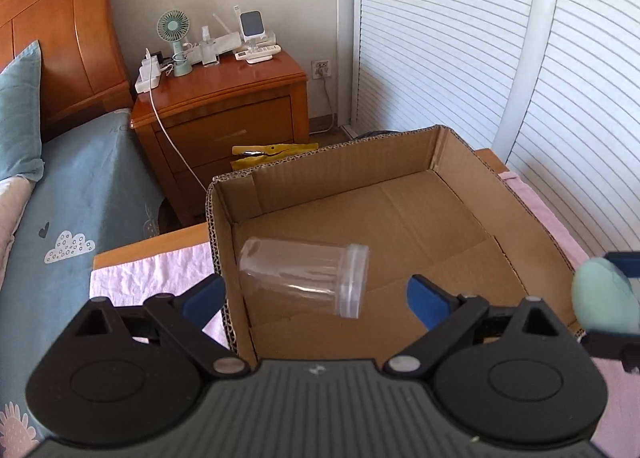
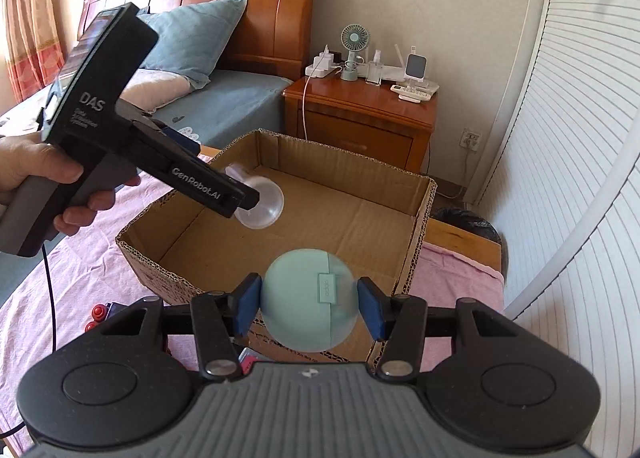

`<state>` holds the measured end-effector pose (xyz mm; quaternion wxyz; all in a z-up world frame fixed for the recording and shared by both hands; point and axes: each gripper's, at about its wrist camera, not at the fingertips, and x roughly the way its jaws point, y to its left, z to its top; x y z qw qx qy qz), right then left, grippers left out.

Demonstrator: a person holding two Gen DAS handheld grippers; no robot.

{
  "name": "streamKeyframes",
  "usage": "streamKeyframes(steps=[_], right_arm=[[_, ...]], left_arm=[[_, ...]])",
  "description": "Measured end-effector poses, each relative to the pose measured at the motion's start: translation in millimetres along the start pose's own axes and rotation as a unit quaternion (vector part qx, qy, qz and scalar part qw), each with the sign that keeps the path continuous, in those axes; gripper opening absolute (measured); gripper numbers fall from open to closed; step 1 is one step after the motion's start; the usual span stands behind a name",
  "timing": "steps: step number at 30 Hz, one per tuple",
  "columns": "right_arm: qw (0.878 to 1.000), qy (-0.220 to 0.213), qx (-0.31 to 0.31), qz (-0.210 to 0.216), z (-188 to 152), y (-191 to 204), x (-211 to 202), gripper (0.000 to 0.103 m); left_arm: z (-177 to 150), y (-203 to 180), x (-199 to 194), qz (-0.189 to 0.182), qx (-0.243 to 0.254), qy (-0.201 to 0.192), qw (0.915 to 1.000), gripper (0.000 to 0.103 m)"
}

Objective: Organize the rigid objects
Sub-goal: 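Lower the mint-green case into the box and open the right gripper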

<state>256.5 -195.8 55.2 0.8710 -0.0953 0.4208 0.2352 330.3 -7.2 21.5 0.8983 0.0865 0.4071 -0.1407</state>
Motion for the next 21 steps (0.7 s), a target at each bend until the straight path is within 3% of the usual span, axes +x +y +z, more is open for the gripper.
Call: streamKeyframes(steps=[13,21], right_arm=[[1.000,0.023,0.014,-0.016,30.2,-13.3,39.7,0.057],[0.997,0.065,0.029,-0.036,55.2,-25.7,94.5,0.057]], left_arm=[[-47.7,-5.1,-88.7,-0.017,0.034,-0.016,0.9991,0.097],[-73.4,-2.2,-107.7,-0.024,0.029,-0.018,0.9991,0.097]])
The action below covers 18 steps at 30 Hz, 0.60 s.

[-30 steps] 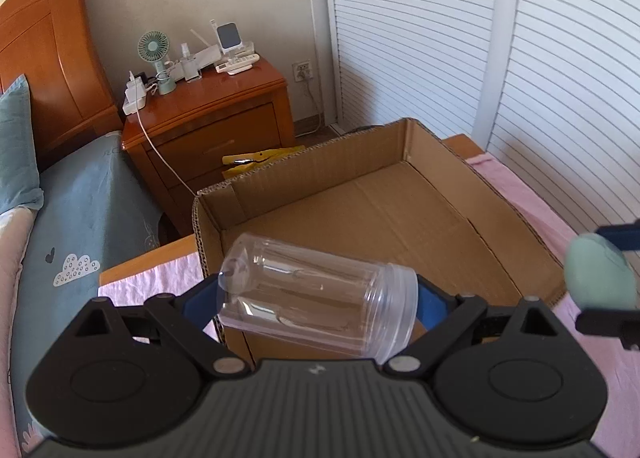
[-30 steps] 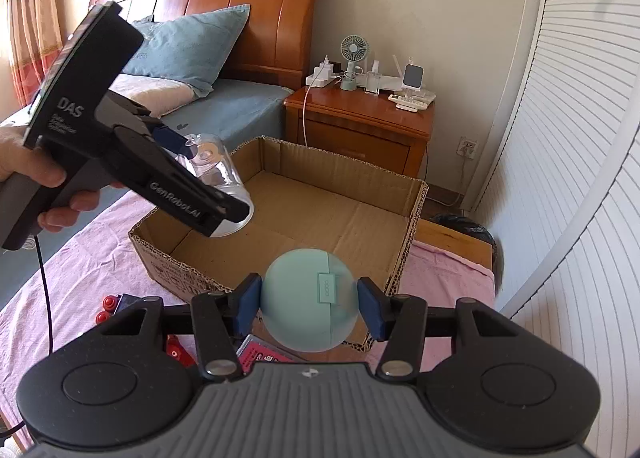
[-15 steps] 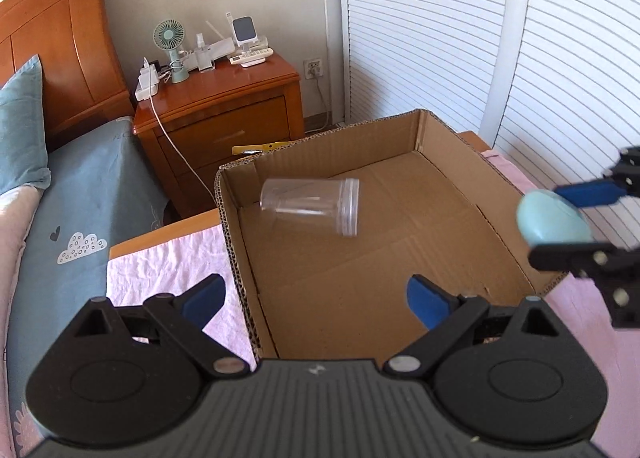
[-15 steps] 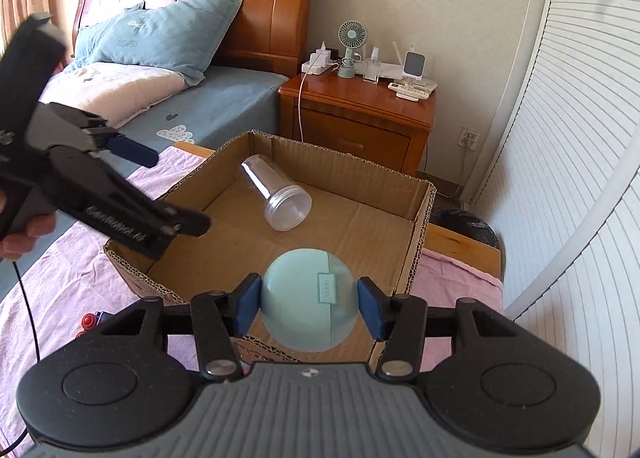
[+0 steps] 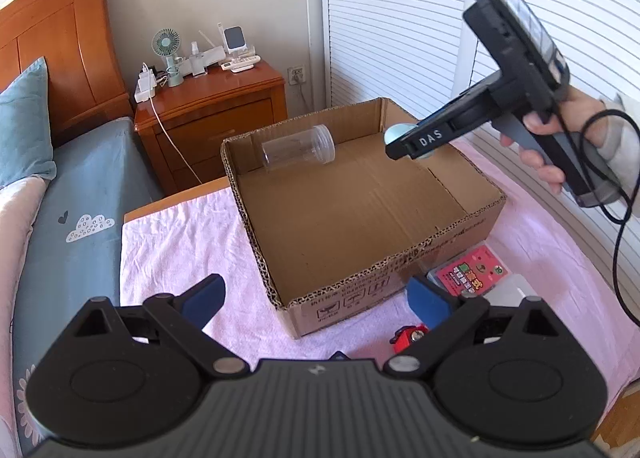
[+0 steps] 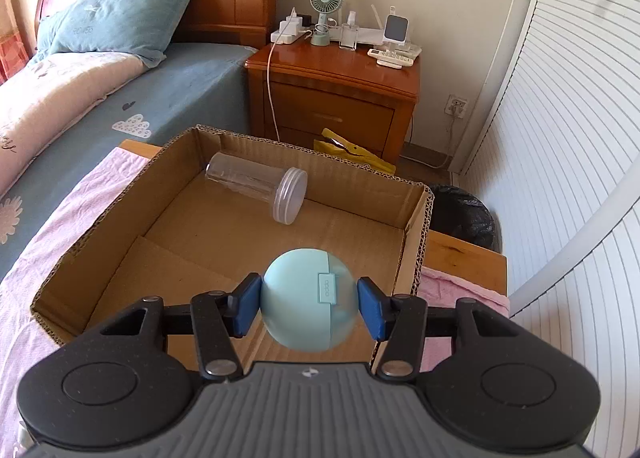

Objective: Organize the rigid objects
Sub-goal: 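Lower the mint-green case into the box and open the right gripper, then move the left tool to the gold capsule bottle while the right tool approaches the white container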

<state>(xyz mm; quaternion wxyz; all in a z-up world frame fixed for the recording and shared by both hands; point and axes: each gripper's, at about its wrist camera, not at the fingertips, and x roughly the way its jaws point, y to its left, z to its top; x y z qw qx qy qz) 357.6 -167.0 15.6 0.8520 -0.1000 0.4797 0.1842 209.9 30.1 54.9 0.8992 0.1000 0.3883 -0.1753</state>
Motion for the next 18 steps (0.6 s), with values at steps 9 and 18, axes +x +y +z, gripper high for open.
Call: streamKeyframes(steps=[9,18], right_arm=[[0.999,-0.020,0.026,-0.021,1.7,-4.3,6.0,0.101],[0.998,-0.035,0.049,0.002,-21.3,1.9,-56.8,0.103]], left_arm=[[-23.5,-1.3,-8.8,-0.021,-0.017,-0.004,0.9996,0.097],[-35.5,-6.6,-24.4,-0.013,-0.017,-0.003,0.9998,0.099]])
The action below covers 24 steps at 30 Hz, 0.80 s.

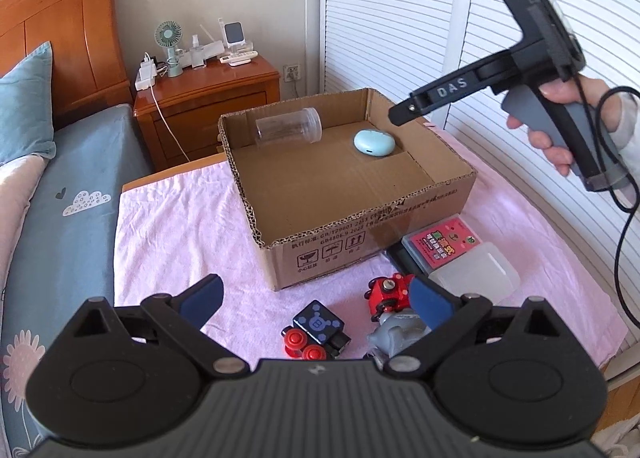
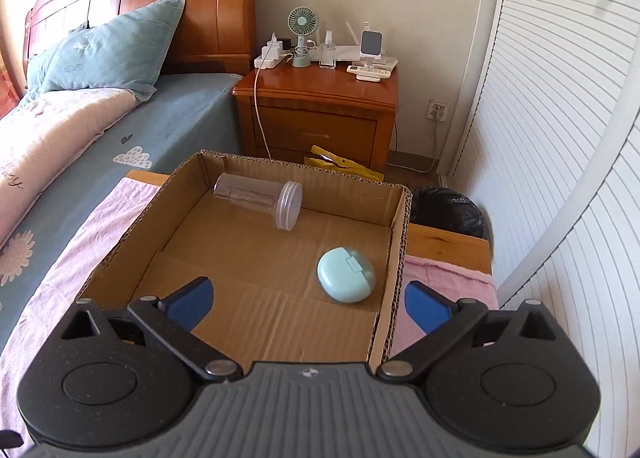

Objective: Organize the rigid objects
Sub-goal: 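Move the left tool to the gold capsule bottle while the right tool approaches the white container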

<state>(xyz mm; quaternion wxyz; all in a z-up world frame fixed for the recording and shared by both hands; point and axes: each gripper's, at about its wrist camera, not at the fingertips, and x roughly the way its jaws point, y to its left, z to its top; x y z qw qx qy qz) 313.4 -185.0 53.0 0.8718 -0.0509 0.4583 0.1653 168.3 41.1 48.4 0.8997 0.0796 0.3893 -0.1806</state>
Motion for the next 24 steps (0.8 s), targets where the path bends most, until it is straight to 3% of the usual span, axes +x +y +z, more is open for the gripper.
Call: streamKeyframes(steps=[6,11,18,24], right_arm=[[1.000,0.001,-0.009,-0.006,-39.6,15.2,-37.3,0.103],[0.999,0.029,0.007,-0.022,-89.3,30.0,-47.4,0.103],[0.997,0.068,0.043,-0.022,-145.4,55.4,-30.4,0.103],[0.994,0.078,0.052,-0.061,-166.6,68.7,-12.6,0.103]], left_arm=[[-15.7,-2.2,-11.4,0.026,-0.011,-0.008,0.9996,0.099],[-37.1,-1.2,-19.7,0.047,-0.028,-0.012,0.9984,0.100],[-69.4,-17.2,-25.4,0.048,-0.010,-0.001,0.9988,0.100],[-87.3,-31.6,-31.1,0.018,0.003,-0.002,0.9998,0.100]])
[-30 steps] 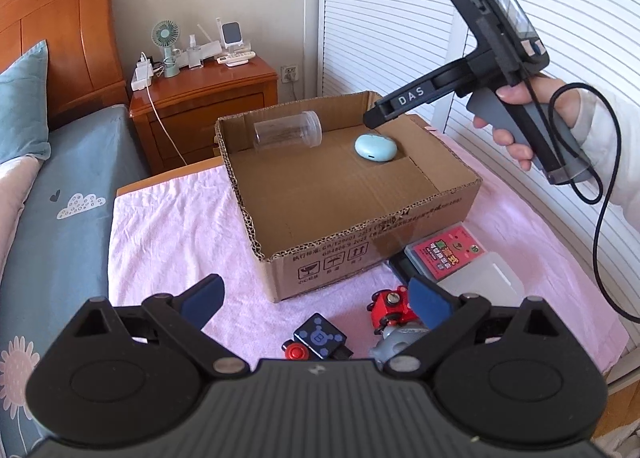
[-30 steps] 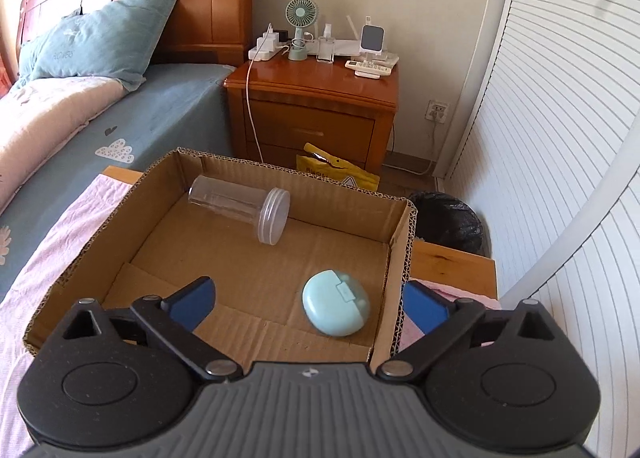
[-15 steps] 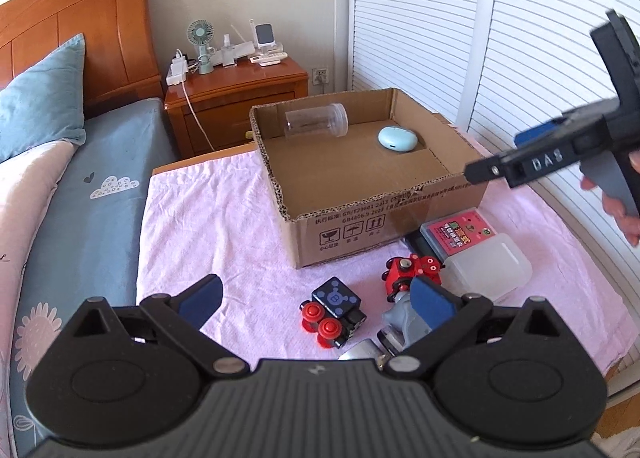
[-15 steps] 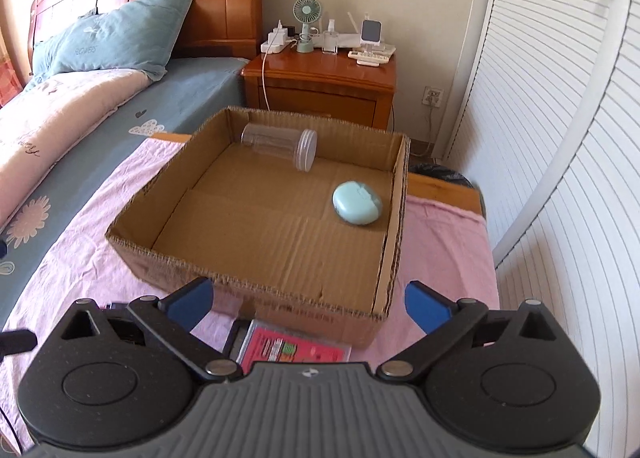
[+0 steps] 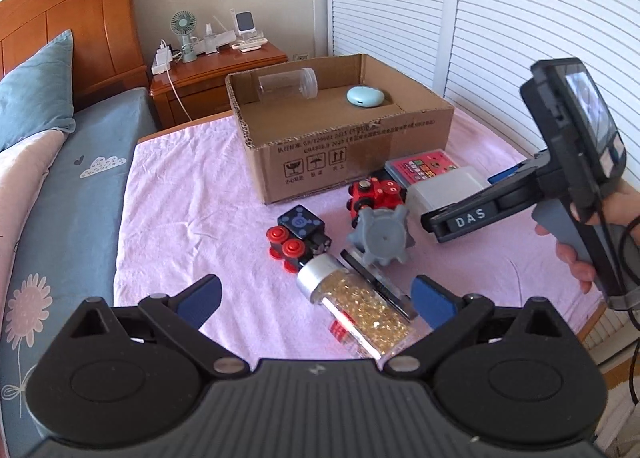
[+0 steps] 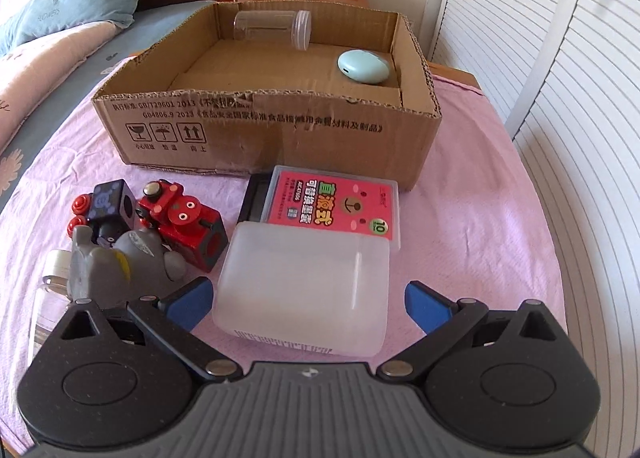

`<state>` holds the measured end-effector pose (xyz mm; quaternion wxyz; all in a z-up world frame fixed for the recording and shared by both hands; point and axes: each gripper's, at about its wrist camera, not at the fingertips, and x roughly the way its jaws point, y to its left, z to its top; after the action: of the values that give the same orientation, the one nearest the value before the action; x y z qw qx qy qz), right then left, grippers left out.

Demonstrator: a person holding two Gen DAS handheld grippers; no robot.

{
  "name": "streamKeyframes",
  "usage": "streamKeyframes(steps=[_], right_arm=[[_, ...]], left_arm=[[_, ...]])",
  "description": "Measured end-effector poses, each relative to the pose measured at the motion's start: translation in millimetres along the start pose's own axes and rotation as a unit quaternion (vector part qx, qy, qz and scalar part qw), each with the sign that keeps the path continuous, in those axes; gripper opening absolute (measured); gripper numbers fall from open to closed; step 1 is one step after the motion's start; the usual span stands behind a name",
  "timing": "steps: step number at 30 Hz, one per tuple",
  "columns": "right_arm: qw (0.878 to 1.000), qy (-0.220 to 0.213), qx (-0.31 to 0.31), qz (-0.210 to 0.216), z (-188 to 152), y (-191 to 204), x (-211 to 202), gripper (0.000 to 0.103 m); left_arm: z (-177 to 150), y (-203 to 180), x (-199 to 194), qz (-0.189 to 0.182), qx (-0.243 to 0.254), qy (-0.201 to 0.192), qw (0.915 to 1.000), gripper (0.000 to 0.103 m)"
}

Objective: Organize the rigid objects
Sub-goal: 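Move the left tool to the gold capsule bottle while the right tool approaches the white container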

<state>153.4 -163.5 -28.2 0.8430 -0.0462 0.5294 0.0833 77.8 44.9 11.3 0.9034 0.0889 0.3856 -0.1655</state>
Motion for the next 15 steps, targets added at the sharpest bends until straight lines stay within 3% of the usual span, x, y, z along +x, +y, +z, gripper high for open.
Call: streamKeyframes(steps=[7,15], right_arm=[[0.999,0.034,0.020,-0.012,-13.5,-22.5,8.3,0.103],[1.000,-0.006,0.015,-0.007,-32.8,-27.9,2.5,0.103]], left_arm=[[-15.2,-9.2,11.6,-0.021,0.021,0.032,0.9990,0.100],[-27.6,-15.6,33.1,-0.033,0.070,0.068,0.9947,0.100]])
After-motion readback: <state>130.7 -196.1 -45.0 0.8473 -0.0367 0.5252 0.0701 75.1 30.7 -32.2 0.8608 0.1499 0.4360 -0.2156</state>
